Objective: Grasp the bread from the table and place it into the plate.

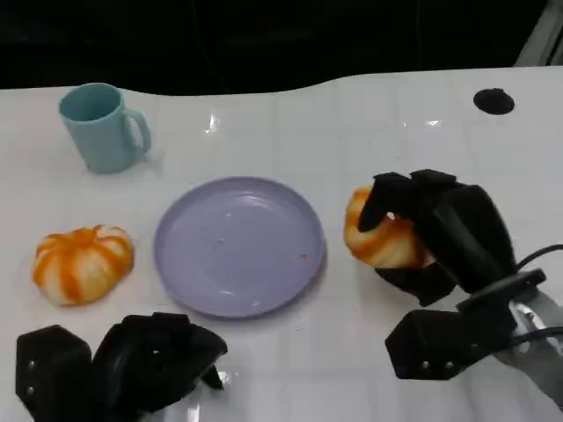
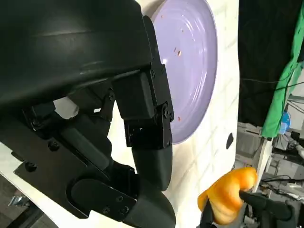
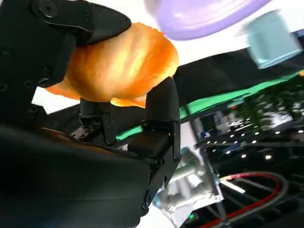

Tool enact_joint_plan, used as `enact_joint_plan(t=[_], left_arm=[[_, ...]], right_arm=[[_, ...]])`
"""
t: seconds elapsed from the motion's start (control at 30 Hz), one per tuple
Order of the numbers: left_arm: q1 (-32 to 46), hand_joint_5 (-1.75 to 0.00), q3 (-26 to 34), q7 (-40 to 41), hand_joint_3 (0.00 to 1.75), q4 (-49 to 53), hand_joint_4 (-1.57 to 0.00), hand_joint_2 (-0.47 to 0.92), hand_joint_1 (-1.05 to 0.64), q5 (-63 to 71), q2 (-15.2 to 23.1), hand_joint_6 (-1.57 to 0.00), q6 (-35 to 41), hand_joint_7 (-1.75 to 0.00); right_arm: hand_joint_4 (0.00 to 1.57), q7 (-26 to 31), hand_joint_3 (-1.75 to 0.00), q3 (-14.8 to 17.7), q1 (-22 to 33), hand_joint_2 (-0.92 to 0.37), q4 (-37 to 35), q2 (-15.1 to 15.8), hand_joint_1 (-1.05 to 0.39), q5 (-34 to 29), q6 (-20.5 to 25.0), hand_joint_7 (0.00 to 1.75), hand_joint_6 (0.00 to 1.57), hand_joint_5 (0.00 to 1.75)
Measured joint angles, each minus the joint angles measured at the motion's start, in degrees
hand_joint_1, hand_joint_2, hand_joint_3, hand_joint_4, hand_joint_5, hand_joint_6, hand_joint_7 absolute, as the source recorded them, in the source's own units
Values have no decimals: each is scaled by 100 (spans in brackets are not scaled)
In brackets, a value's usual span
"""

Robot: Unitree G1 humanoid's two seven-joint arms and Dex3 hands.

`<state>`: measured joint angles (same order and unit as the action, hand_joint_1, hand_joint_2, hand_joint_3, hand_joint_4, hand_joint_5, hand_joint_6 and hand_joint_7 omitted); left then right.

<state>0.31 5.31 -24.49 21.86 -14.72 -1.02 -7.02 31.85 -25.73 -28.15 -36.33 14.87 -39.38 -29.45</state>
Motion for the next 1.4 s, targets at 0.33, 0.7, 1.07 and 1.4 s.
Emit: enact_joint_plan(t=[0.33,0.7,1.07,1.4], left_arm=[[-4,-149,2,0,34,5,-90,57,-105,0,7,-156,0,-31],[-30,-148,-5,-5,36,51,-91,56,-105,-3,6,-155,-33,-31],[-32,-148,-21,-10,38,66,-91,54,-105,-4,5,-156,-64,-30],[-28,-148,-48,-8,39,59,-91,54,-105,-2,3,-157,-71,-30]], right_arm=[[101,-381,-150,-45,-368,-21,-247,-731,-10,30,-123,161,83,175],[95,-230,-136,-242,-1100,-33,-1519,-1371,-12,-57,-381,162,78,175],[90,41,-122,-351,-1644,-43,-2547,-1937,-15,-60,-335,153,76,175],[16,-539,-32,-441,-1908,-79,-2897,-2058,-44,-19,28,11,41,50]])
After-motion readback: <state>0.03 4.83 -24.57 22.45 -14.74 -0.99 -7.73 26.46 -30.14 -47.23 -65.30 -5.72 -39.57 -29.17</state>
